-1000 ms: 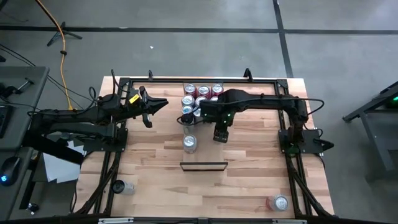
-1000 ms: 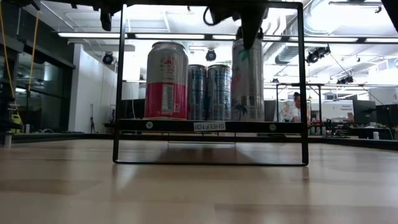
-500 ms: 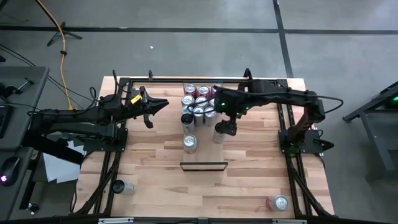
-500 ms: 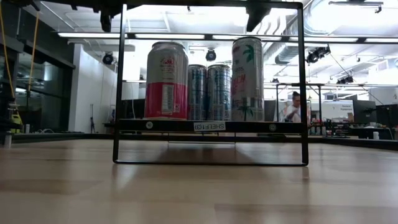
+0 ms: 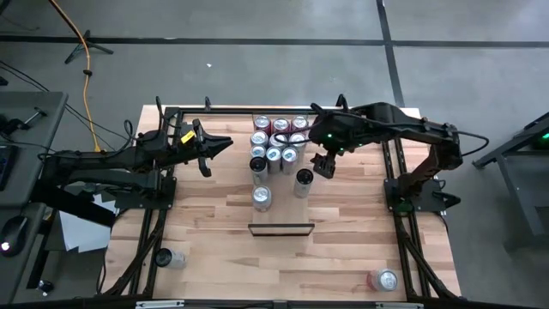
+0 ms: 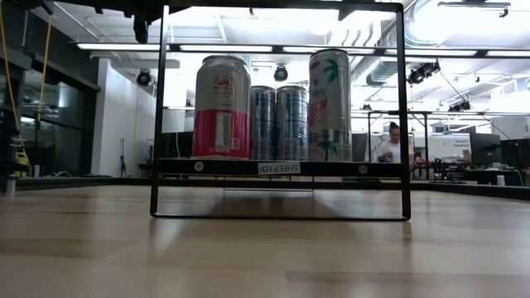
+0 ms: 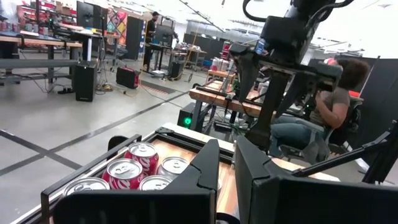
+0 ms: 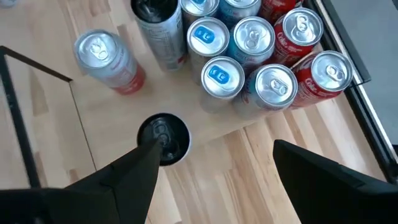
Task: Place canned beverage on shelf
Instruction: Put the right white pink soda can on the shelf aligned with the other white pink soda can
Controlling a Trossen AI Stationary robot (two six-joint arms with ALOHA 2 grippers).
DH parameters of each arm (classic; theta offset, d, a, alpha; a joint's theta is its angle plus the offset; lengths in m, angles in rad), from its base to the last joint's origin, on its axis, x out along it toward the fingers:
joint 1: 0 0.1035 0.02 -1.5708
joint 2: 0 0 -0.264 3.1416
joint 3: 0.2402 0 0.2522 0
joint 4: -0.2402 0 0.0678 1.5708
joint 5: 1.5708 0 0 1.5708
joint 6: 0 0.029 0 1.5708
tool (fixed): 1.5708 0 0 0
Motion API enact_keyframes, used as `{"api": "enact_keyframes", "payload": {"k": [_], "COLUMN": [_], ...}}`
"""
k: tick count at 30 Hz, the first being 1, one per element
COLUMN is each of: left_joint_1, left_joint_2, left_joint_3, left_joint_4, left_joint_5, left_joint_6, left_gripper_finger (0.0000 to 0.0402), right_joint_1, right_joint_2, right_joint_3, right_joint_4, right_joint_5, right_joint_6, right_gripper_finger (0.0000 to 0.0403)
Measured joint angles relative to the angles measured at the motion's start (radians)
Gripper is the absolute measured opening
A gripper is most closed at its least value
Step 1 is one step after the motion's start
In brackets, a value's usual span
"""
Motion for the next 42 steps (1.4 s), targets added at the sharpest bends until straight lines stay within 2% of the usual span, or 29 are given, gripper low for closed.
{"api": "enact_keyframes", "payload": {"k": [12, 16, 18, 21, 25, 28, 32, 42], "left_joint_1": [0.0, 0.0, 0.0, 0.0, 0.0, 0.0, 0.0, 0.0], "left_joint_2": [0.0, 0.001, 0.001, 0.001, 0.001, 0.001, 0.001, 0.001], "left_joint_3": [0.0, 0.0, 0.0, 0.0, 0.0, 0.0, 0.0, 0.0], "left_joint_4": [0.0, 0.0, -0.001, -0.001, -0.001, -0.001, -0.001, -0.001], "left_joint_5": [0.0, 0.0, 0.0, 0.0, 0.0, 0.0, 0.0, 0.0], "left_joint_6": [0.0, 0.0, 0.0, 0.0, 0.0, 0.0, 0.0, 0.0], "left_gripper_finger": [0.0, 0.0, 0.0, 0.0, 0.0, 0.0, 0.0, 0.0], "right_joint_1": [0.021, 0.047, 0.062, 0.082, 0.106, 0.117, 0.12, 0.12], "right_joint_2": [-0.054, -0.077, -0.12, -0.224, -0.37, -0.44, -0.484, -0.488], "right_joint_3": [-0.003, -0.02, -0.091, -0.286, -0.537, -0.646, -0.712, -0.723], "right_joint_4": [-0.059, -0.063, -0.024, 0.082, 0.254, 0.347, 0.396, 0.397], "right_joint_5": [0.08, 0.145, 0.173, 0.184, 0.158, 0.137, 0.137, 0.158], "right_joint_6": [0.004, 0.006, 0.021, 0.082, 0.206, 0.275, 0.305, 0.266], "right_gripper_finger": [0.0299, 0.0299, 0.0299, 0.0299, 0.0299, 0.0299, 0.0299, 0.0299]}}
